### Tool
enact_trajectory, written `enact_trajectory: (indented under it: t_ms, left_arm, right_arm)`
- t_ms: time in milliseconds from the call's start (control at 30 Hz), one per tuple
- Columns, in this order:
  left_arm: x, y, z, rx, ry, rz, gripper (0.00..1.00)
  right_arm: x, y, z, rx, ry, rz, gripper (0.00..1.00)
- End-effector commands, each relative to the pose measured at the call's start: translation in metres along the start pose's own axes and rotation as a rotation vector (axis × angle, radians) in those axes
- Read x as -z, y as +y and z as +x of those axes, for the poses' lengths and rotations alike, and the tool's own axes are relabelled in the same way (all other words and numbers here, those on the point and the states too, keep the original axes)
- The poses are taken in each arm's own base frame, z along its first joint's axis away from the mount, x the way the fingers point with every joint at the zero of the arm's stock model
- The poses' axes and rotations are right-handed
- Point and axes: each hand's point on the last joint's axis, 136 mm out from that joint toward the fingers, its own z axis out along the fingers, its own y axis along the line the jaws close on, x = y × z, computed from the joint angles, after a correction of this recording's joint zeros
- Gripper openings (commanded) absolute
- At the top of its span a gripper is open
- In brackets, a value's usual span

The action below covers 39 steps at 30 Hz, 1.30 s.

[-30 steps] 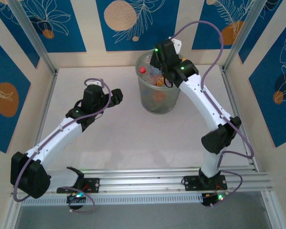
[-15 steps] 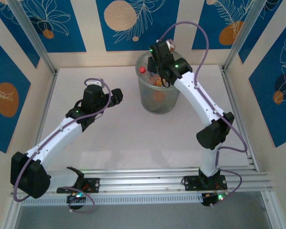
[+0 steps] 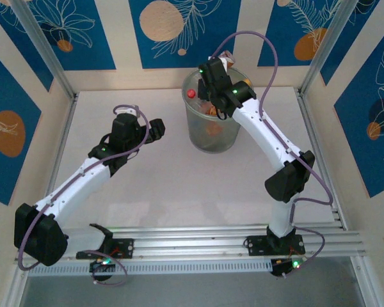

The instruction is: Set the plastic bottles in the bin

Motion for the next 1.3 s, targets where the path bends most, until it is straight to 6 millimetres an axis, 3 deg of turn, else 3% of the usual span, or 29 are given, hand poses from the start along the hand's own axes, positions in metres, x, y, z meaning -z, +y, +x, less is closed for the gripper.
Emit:
enact_trajectory:
  t_ms: [0,133,267,400,533,933,1267]
  left_arm:
    - [0.004,-0.004,-0.017,-0.003,-0.041,0.003,1.00]
    - [0.005,-0.005,-0.019,-0.004,-0.046,0.004,0.99]
    - [0.005,-0.003,-0.017,-0.008,-0.041,-0.001,1.00]
    - [0.006,-0.002,-0.017,-0.013,-0.041,-0.006,1.00]
    - [0.005,-0.002,-0.019,-0.024,-0.044,-0.013,0.99]
    - [0.006,0.002,-0.015,-0.047,-0.041,-0.023,0.99]
    - [0.004,0.003,-0.013,-0.048,-0.038,-0.022,0.99]
  right_arm:
    - [0.018,-0.003,-0.004,0.041,0.021,-0.004,0.56]
    - [0.036,-0.001,-0.040,0.039,-0.079,-0.026,0.59]
    - [0.041,-0.014,-0.075,0.012,-0.180,-0.017,0.59]
    - [0.030,-0.031,-0.103,-0.030,-0.241,-0.010,0.58]
    - [0.007,-0.043,-0.118,-0.055,-0.262,0.005,0.59]
    - [-0.050,-0.072,-0.136,-0.099,-0.314,0.070,0.65]
    - [-0.089,-0.084,-0.112,-0.107,-0.214,0.061,0.65]
